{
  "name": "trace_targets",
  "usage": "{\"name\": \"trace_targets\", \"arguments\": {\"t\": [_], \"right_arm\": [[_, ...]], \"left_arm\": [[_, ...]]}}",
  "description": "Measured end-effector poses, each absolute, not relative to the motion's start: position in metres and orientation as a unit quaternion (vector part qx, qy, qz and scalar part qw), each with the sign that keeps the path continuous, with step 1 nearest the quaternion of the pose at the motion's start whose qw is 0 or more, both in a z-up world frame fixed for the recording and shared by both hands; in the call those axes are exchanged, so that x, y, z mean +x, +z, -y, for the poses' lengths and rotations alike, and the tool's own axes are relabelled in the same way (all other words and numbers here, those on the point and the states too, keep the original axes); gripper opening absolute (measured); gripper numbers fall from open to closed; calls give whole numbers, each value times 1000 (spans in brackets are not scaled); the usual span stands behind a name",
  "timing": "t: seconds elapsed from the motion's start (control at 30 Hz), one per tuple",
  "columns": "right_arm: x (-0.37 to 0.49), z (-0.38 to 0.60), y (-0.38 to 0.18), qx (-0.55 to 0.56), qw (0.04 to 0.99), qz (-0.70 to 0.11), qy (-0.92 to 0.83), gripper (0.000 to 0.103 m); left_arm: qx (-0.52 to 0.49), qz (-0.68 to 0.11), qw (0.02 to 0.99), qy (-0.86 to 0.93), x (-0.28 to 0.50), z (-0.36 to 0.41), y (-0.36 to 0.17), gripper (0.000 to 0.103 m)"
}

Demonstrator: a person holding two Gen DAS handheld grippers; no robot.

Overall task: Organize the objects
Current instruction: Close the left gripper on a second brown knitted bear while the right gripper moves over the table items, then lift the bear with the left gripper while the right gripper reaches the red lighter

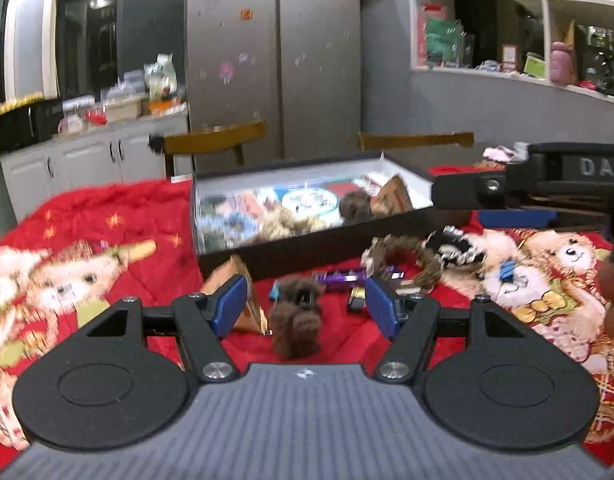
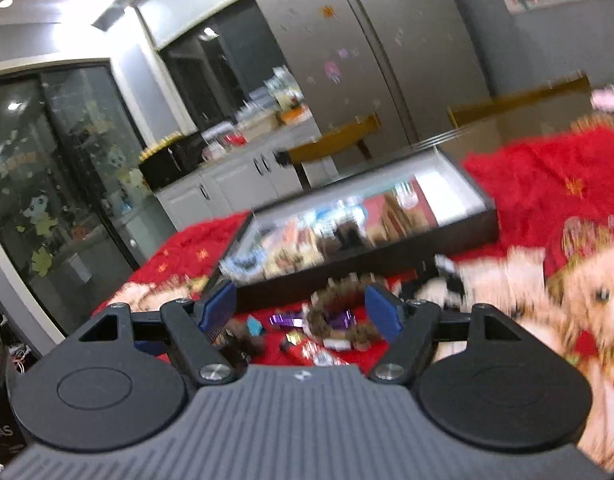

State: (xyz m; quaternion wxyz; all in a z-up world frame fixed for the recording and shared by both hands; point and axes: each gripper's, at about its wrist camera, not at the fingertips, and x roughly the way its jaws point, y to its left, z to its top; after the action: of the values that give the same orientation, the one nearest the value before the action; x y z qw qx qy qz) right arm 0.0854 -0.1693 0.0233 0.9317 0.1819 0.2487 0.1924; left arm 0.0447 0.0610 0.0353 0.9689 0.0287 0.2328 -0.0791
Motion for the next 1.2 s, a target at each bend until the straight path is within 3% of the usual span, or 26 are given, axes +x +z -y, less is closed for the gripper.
{"name": "trace_targets", "arguments": {"t": [0.13,0.23,0.3,0.37,0.77,0.97,1.2], "right_arm": [[90,161,9,188,921,-287,187,81],[88,153,1,179,920,-298,181,81],[87,150,-3,172,919,-303,182,82],[85,147,-6,171,918,-308,181,82],[88,138,-13,177,914,-340,133,88],[92,114,-12,186,915,-348,85,102],[107,82,-14,167,924,-343,9,103]], "left_arm": [[31,-257,963,-77,63,-59,26,70],[38,-272,959,-71,73,-54,21,60],[33,-293,953,-67,80,-56,17,39],[24,-312,948,-57,85,-61,14,30],[-5,-307,951,-36,54,-86,17,29],[3,-266,963,-46,19,-110,20,29],[1,-262,962,-75,1,-125,22,29]]}}
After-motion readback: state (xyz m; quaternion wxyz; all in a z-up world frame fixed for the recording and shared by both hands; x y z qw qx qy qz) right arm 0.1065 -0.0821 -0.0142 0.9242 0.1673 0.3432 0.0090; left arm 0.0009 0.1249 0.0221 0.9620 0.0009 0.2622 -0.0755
